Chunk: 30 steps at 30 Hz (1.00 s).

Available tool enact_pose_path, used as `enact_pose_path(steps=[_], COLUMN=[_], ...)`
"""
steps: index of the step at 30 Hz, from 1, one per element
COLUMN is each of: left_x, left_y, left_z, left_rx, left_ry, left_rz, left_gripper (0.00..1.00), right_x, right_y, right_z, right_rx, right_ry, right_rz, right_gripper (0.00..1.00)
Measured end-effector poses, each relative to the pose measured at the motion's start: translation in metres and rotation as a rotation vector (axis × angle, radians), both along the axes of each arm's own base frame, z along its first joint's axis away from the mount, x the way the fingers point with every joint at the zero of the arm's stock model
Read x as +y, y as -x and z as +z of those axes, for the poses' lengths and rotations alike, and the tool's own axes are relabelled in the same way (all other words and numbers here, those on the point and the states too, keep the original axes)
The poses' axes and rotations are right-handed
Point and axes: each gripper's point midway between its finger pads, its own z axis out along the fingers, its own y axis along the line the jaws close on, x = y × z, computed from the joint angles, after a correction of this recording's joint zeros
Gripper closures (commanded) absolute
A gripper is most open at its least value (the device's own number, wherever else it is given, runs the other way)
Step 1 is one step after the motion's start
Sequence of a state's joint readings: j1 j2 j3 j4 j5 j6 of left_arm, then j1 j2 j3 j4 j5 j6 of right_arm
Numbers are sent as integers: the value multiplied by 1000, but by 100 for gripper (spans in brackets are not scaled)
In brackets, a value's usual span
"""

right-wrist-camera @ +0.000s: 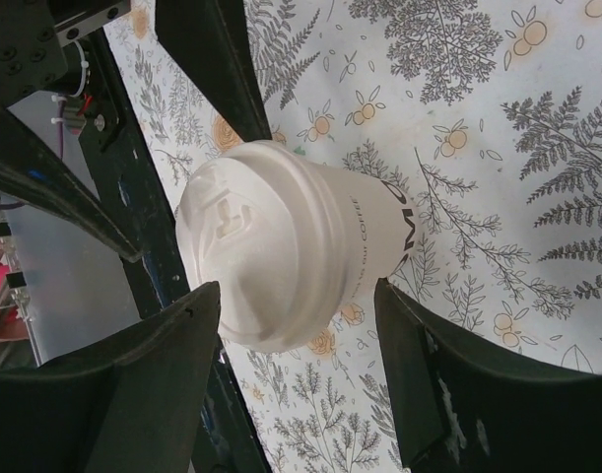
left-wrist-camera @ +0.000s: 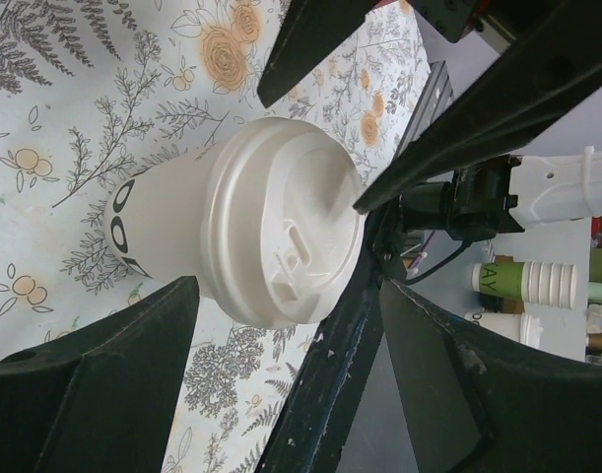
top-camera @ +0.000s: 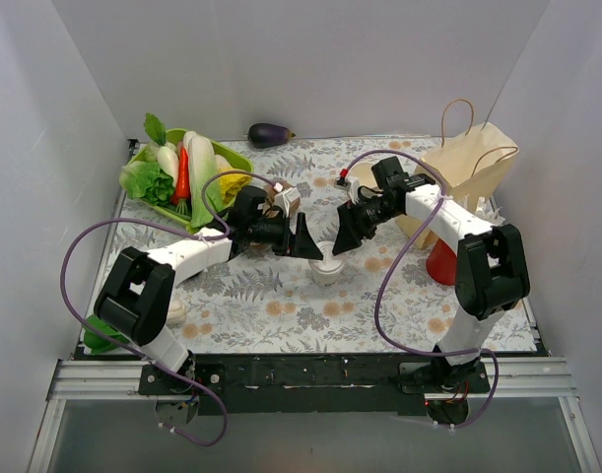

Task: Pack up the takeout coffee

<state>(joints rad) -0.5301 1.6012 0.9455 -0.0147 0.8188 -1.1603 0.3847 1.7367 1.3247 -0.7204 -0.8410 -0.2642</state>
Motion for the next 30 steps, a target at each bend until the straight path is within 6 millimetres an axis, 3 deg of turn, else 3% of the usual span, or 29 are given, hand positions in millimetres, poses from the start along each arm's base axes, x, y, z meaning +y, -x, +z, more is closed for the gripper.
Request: enact_pose_path(steps=[5, 10, 30], left_x=[-3, -4, -3], left_y=[-1, -4, -13], left_z=[2, -10, -31], left_rx=[2, 40, 147], left_ry=[19, 13, 24], left_rz=[-5, 0, 26], left_gripper=[27, 28, 31], right_x=[-3, -2, 3], right_y=[-5, -6, 6], right_z=[-6, -9, -22], right_rx=[14, 34, 295], right_ry=[5, -10, -156], right_rz=[-14, -15, -81], right_gripper=[31, 34, 43])
